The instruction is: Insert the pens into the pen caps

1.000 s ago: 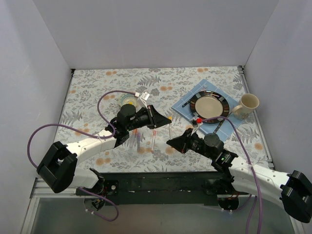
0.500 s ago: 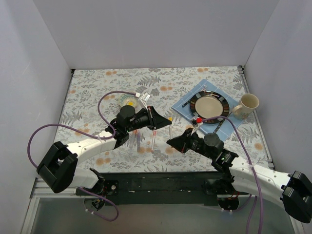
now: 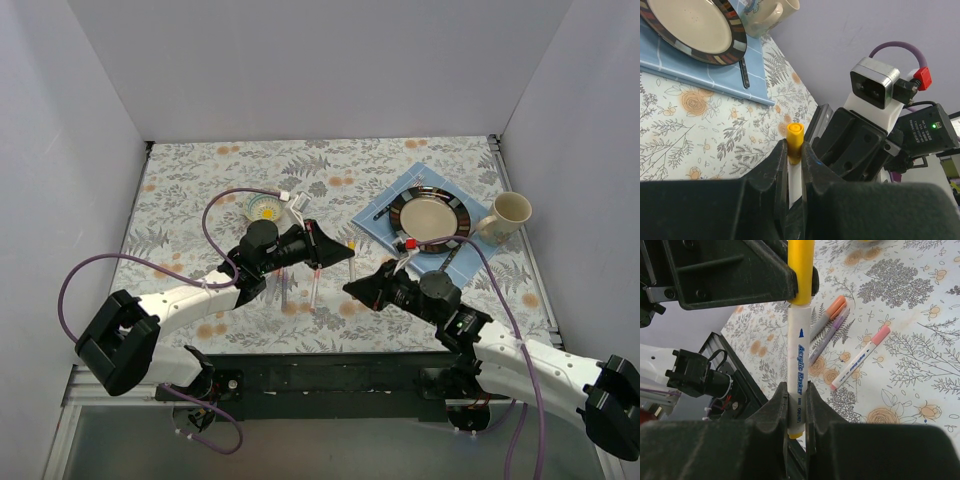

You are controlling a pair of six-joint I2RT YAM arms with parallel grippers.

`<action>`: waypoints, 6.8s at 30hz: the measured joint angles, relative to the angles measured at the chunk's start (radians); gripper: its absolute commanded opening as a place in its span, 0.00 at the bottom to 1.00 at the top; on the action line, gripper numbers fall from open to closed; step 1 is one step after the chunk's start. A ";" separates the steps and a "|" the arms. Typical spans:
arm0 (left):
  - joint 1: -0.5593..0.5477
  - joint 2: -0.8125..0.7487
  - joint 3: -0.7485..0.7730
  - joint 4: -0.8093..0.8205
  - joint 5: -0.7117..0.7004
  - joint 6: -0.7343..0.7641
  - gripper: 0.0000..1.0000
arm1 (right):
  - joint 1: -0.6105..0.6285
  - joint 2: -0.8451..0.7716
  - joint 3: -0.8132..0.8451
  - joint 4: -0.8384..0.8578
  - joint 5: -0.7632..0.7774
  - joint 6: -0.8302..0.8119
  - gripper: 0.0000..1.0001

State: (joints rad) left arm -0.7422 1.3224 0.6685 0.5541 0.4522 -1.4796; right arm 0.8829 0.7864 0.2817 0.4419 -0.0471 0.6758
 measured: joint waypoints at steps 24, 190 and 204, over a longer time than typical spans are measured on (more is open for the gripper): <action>-0.040 -0.069 0.006 0.050 0.248 0.051 0.52 | -0.005 -0.042 0.063 0.129 -0.262 -0.107 0.01; 0.404 0.418 0.452 -1.252 -0.370 0.610 0.45 | -0.341 -0.086 0.226 -0.229 -0.647 -0.186 0.89; 0.406 0.026 0.358 -1.068 -0.132 0.534 0.75 | -0.341 -0.084 0.234 -0.327 -0.578 -0.201 0.94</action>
State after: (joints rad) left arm -0.3359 1.3483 1.0264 -0.5137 0.3206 -0.9451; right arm 0.5419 0.7021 0.5159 0.1150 -0.6254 0.4744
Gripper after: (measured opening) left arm 0.556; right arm 0.916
